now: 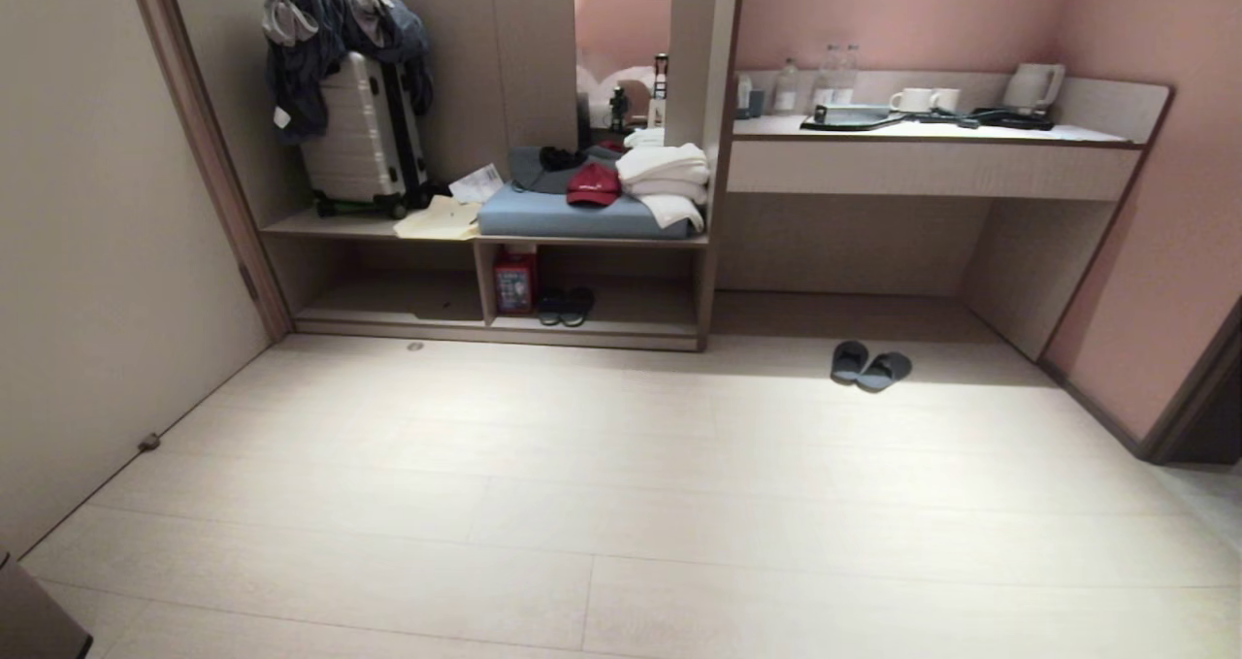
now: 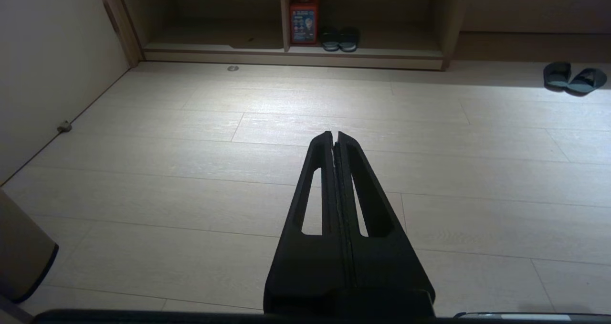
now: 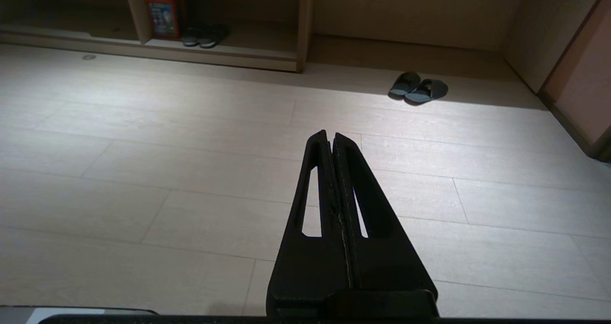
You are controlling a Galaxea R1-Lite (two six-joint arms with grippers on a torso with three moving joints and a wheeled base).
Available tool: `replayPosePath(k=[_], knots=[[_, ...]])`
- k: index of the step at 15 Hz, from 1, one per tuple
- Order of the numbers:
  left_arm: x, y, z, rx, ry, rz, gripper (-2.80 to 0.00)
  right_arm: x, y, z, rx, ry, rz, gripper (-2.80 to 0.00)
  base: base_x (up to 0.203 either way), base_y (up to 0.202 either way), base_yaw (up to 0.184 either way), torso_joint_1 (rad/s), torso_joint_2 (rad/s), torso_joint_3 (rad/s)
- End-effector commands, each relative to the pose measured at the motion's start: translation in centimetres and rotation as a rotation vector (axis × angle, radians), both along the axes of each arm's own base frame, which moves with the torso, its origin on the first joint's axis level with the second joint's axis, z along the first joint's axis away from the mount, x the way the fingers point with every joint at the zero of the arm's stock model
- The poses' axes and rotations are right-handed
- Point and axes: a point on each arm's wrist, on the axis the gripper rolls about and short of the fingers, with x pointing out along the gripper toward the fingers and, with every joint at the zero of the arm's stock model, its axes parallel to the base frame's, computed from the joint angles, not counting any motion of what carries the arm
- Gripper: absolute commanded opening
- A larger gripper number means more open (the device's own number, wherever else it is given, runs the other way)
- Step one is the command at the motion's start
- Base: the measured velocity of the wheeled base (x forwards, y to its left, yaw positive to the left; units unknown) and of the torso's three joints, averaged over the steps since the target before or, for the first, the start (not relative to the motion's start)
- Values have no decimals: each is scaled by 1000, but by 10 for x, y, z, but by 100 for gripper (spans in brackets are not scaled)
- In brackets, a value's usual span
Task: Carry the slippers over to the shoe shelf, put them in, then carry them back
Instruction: Pick up the slippers on the floor
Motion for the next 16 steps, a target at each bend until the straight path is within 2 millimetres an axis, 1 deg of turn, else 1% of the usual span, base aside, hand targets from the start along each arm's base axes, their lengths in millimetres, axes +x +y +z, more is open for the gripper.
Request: replayPosePath(k=[1, 10, 16], knots=[[0, 0, 0, 0, -1, 0, -280, 0, 0, 0, 0, -2, 1, -280, 0, 0, 0, 0, 0, 0], [0, 0, 0, 0, -1, 0, -280, 0, 0, 0, -2, -2, 0, -280, 0, 0, 0, 0, 0, 0], [0, 0, 0, -1, -1, 1, -280, 0, 0, 0, -2, -2, 0, -280, 184, 0, -1, 2, 2, 2]])
